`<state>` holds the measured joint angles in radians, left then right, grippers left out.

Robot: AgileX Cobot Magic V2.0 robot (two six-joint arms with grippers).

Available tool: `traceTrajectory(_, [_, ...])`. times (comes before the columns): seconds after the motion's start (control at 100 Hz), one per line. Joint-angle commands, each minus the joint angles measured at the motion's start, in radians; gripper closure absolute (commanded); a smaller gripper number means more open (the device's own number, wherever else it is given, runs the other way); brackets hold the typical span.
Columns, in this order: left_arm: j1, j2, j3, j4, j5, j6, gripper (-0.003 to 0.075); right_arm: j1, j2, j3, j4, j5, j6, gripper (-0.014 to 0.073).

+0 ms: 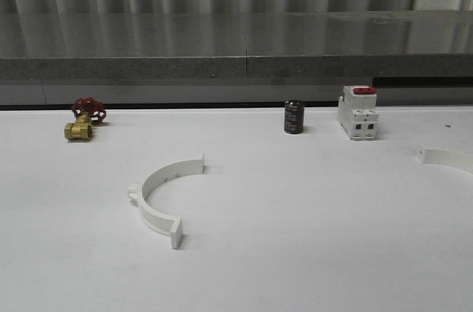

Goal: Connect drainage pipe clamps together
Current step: 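Raise the left gripper away from the placed clamp half, then lower the right gripper onto the other white clamp half and grasp it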

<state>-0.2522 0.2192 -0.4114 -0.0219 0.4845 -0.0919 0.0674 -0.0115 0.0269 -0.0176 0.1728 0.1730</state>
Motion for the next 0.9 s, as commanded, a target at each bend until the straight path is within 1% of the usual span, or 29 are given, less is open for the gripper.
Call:
traceTrajectory(0.0, [0.002,-0.024,-0.023,-0.018,-0.084,0.001,0.0283,0.002,-0.018,-0.015,-0.003,-0.084,-0.004,0.0662])
traceTrajectory(0.03, [0.002,-0.033,-0.022,-0.018,-0.084,0.001,0.0333,0.002,-0.018,-0.015,-0.003,-0.084,-0.004,0.0662])
traceTrajectory(0.06, [0.002,-0.035,-0.02,-0.018,-0.084,0.001,0.0402,0.002,-0.018,-0.015,-0.003,-0.084,-0.004,0.0662])
traceTrajectory(0.08, [0.002,-0.038,-0.02,-0.018,-0.084,0.001,0.043,0.002,-0.018,-0.015,-0.003,-0.084,-0.004,0.0662])
traceTrajectory(0.13, [0.002,-0.038,-0.02,-0.018,-0.084,0.001,0.0547,0.002,-0.018,-0.015,-0.003,-0.084,-0.004,0.0662])
traceTrajectory(0.15, [0.002,-0.038,-0.02,-0.018,-0.084,0.001,0.0577,0.002,-0.018,-0.015,-0.003,-0.084,-0.004,0.0662])
traceTrajectory(0.2, [0.002,-0.038,-0.02,-0.018,-0.084,0.001,0.0692,0.002,-0.018,-0.015,-0.003,-0.084,-0.004,0.0662])
traceTrajectory(0.23, [0.002,-0.038,-0.02,-0.018,-0.084,0.001,0.0743,0.002,-0.018,-0.015,-0.003,-0.084,-0.004,0.0662])
traceTrajectory(0.69, [0.002,-0.038,-0.02,-0.023,-0.08,0.001,0.074,0.002,-0.018,-0.015,-0.003,-0.087,-0.004,0.0662])
traceTrajectory(0.89, [0.002,-0.038,-0.02,-0.023,-0.077,0.001,0.074,0.002,-0.018,-0.015,-0.003,-0.152,-0.005,0.0662])
